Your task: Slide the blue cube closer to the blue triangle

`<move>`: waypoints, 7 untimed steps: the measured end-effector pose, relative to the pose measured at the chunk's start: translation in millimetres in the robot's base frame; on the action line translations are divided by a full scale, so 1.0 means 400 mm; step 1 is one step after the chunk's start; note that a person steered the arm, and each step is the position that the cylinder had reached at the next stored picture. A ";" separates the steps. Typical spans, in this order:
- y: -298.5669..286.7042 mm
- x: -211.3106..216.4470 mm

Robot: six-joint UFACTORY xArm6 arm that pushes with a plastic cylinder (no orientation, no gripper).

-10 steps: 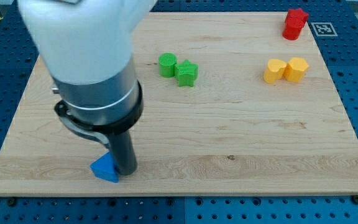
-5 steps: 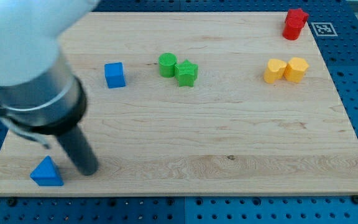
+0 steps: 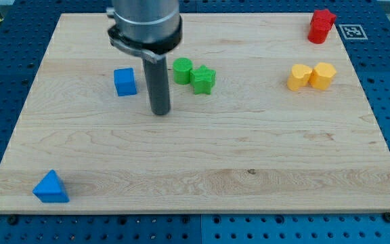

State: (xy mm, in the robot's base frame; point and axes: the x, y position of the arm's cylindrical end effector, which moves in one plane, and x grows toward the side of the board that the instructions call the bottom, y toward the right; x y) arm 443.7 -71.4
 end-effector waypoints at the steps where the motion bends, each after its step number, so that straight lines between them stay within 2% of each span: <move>1: -0.054 -0.083; 3: -0.079 -0.128; 5: -0.245 -0.129; 7: -0.339 -0.167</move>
State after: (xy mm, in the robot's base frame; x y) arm 376.9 -206.9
